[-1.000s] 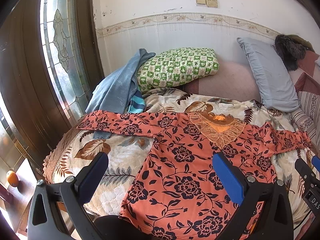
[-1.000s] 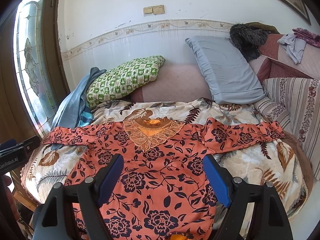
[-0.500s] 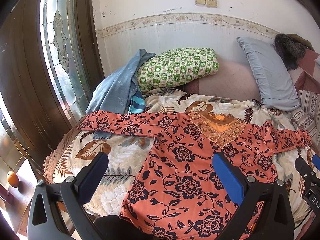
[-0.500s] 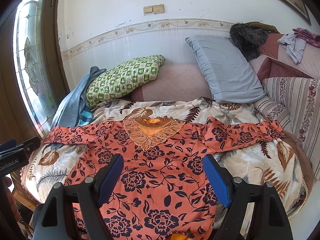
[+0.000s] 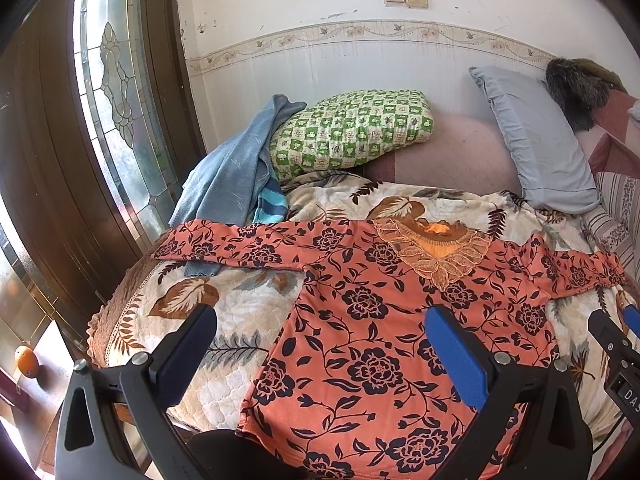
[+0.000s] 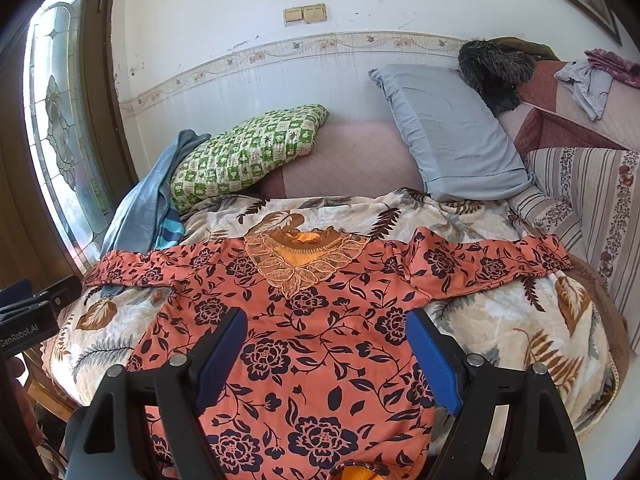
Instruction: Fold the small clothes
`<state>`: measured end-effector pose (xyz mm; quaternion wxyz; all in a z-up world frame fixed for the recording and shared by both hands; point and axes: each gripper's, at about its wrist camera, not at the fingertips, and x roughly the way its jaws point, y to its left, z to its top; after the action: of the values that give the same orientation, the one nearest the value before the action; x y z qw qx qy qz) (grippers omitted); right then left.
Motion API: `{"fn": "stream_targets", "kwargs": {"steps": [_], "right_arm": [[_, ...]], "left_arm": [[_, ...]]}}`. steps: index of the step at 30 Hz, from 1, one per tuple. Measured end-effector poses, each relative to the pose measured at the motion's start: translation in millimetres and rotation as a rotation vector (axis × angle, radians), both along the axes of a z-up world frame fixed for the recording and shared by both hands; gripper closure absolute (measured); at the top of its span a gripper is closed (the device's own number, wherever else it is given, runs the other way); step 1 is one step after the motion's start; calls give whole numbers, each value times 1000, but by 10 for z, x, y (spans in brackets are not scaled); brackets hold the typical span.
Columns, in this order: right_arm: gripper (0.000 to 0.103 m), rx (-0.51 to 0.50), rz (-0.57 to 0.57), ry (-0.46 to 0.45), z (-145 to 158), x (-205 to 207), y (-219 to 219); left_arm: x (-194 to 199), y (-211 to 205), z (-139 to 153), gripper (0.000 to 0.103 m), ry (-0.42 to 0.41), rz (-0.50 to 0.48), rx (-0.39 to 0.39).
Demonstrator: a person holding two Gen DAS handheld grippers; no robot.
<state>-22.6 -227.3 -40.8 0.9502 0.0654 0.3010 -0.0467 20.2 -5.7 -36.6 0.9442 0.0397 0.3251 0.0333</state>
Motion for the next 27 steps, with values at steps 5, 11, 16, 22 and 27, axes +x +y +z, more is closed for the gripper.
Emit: {"fn": "stream_targets", "kwargs": {"steps": [5, 11, 16, 22, 27], "right_arm": [[19, 0, -1, 0, -22, 10, -3], [19, -14, -21, 4, -44, 79, -100], [19, -11, -79, 24, -67, 180, -375], [19, -37, -134, 40, -111, 304, -686], [19, -57, -161, 48, -145, 444, -919]], "left_arm": [[20, -27, -32, 0, 5, -4, 9], [112, -136, -96, 0, 8, -20, 46], [318, -298, -152, 0, 26, -45, 75], [594, -570, -255, 0, 66, -89, 81], [851, -834, -341, 0, 90, -130, 68]]}}
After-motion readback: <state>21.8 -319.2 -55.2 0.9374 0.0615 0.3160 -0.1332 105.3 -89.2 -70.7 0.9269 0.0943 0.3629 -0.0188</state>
